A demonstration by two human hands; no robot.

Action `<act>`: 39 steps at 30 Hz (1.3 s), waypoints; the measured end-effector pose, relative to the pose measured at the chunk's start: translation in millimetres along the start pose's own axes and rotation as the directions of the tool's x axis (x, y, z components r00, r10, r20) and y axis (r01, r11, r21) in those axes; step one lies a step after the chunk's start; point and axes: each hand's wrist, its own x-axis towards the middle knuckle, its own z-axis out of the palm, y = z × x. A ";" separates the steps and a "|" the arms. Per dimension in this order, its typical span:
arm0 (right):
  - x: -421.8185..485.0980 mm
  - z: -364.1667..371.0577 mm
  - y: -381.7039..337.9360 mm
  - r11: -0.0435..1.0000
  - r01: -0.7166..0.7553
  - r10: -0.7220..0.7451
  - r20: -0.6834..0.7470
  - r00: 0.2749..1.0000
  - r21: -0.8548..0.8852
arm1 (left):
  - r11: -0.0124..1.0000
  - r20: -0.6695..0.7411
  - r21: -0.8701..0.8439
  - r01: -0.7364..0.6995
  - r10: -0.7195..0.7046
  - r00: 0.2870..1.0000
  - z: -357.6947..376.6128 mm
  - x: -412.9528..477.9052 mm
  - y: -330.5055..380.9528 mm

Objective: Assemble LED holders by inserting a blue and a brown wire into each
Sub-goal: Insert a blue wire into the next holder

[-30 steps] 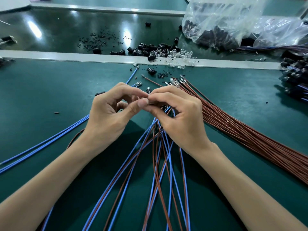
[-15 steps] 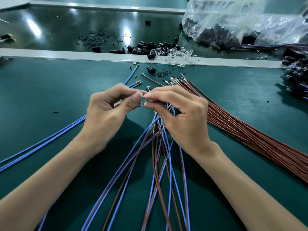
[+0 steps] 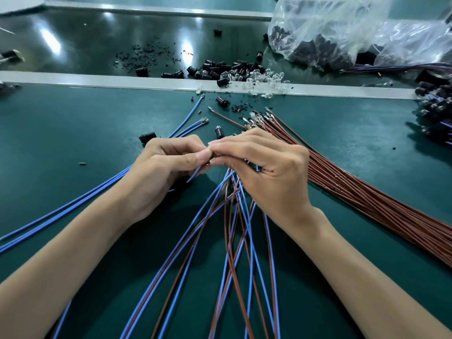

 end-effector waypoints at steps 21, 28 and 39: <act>0.3 -5.7 8.3 0.998 0.039 -0.032 0.154 0.988 -0.040 | 0.983 0.095 0.184 -0.021 0.003 0.995 -8.4 2.7 -2.6; 2.3 -7.4 8.7 0.992 -0.121 0.124 0.098 0.987 -0.041 | 0.788 0.113 0.607 -0.108 0.049 0.992 -27.8 -0.1 6.7; 5.5 -12.4 5.4 0.933 -0.356 0.350 0.096 0.932 0.059 | 0.777 -0.025 0.630 -0.006 0.028 0.999 -45.6 1.9 -0.2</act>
